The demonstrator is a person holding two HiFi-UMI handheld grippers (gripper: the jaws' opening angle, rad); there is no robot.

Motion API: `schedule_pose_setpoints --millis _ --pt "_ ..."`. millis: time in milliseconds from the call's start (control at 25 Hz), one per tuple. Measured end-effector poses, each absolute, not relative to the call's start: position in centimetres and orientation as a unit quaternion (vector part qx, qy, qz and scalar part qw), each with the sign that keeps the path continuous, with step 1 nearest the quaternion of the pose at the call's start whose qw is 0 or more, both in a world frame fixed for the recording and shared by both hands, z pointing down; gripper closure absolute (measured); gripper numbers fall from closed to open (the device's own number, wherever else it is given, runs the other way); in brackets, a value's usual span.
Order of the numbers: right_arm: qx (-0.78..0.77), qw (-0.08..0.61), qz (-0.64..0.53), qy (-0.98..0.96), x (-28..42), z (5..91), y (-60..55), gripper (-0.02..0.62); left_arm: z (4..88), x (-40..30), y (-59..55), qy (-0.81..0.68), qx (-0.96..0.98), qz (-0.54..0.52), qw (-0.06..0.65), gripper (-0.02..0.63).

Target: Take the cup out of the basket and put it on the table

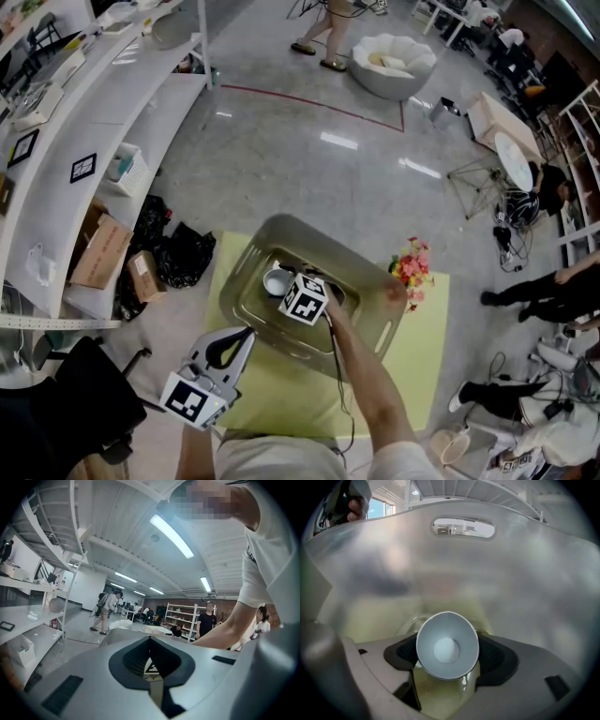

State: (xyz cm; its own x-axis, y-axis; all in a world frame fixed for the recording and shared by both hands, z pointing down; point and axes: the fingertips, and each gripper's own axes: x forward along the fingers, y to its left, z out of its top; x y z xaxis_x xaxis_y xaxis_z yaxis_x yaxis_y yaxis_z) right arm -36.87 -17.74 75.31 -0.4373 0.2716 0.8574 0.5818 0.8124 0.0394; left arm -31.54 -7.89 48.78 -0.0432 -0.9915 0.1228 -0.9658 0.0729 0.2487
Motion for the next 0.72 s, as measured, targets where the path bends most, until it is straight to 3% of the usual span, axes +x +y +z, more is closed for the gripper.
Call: schedule_pose_setpoints --millis 720 --pt "-0.258 0.444 -0.160 -0.843 -36.5 71.5 -16.7 0.241 48.7 -30.9 -8.1 -0.719 0.682 -0.038 0.126 0.597"
